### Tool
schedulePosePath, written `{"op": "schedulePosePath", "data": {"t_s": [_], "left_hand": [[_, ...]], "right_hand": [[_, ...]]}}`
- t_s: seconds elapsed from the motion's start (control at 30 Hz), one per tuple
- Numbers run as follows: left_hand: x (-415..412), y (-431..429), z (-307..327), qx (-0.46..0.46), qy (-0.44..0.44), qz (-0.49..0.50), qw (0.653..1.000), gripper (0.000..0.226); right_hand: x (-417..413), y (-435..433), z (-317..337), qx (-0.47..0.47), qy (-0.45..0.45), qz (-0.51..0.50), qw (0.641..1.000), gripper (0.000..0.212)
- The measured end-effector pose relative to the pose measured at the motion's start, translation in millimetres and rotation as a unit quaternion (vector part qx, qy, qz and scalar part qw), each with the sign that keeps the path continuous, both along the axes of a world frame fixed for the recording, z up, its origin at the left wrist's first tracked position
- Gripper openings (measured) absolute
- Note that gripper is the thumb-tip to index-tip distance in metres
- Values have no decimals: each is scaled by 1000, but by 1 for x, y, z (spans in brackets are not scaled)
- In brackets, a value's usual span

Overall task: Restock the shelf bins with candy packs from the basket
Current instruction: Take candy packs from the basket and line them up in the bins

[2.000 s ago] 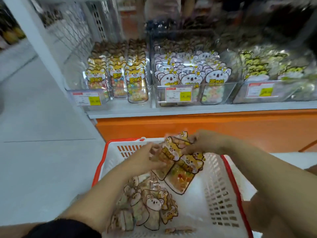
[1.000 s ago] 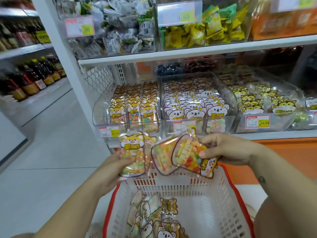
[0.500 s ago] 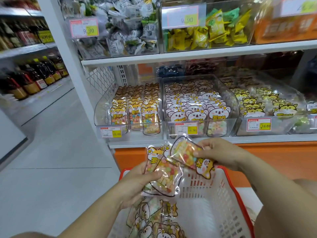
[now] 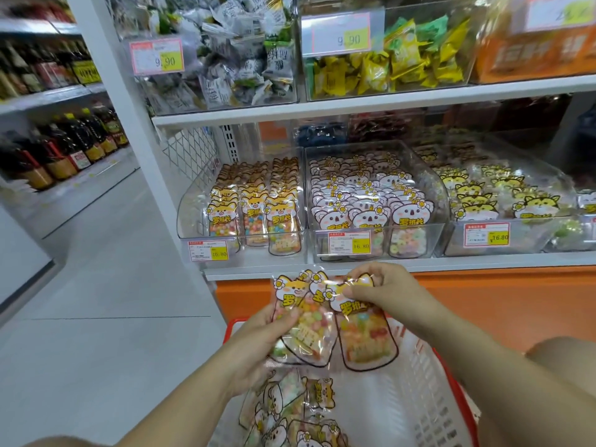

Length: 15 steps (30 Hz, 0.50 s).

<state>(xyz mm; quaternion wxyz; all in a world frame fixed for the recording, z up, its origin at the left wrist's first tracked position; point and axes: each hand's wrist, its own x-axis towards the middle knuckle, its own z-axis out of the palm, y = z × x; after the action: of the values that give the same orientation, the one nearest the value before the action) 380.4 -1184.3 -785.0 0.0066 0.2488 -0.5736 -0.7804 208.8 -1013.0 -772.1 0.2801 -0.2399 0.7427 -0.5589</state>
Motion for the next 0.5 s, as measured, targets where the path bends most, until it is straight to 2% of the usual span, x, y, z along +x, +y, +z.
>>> {"op": "schedulePosePath", "data": {"t_s": [0.13,0.2,0.27,0.37,0.4,0.47,0.5], "left_hand": [[-1,10,5,-7,27,-1,1000,23],[-3,11,5,-7,46,3,999,49],[-5,13,13,4,56,8,998,67],[-8,6,20,-5,85,29,996,59],[-9,0,22,-21,96,43,994,56],[-10,-11,29,-44,118,72,989,51],[-12,-18,35,-53,126,92,986,47]], "right_hand": [[20,-18,-13,-103,-70,-164,979,30],[28,-32,-12,-133,-113,-197,965,49],[38,-48,-2,-153,-118,-203,960,50],[42,-70,14,-144,-54,-197,968,38],[43,-77,21,-148,-53,-203,966,46],[43,-89,36,-183,-115,-189,958,77],[43,-95,41,-197,-157,-153,956,81]]}}
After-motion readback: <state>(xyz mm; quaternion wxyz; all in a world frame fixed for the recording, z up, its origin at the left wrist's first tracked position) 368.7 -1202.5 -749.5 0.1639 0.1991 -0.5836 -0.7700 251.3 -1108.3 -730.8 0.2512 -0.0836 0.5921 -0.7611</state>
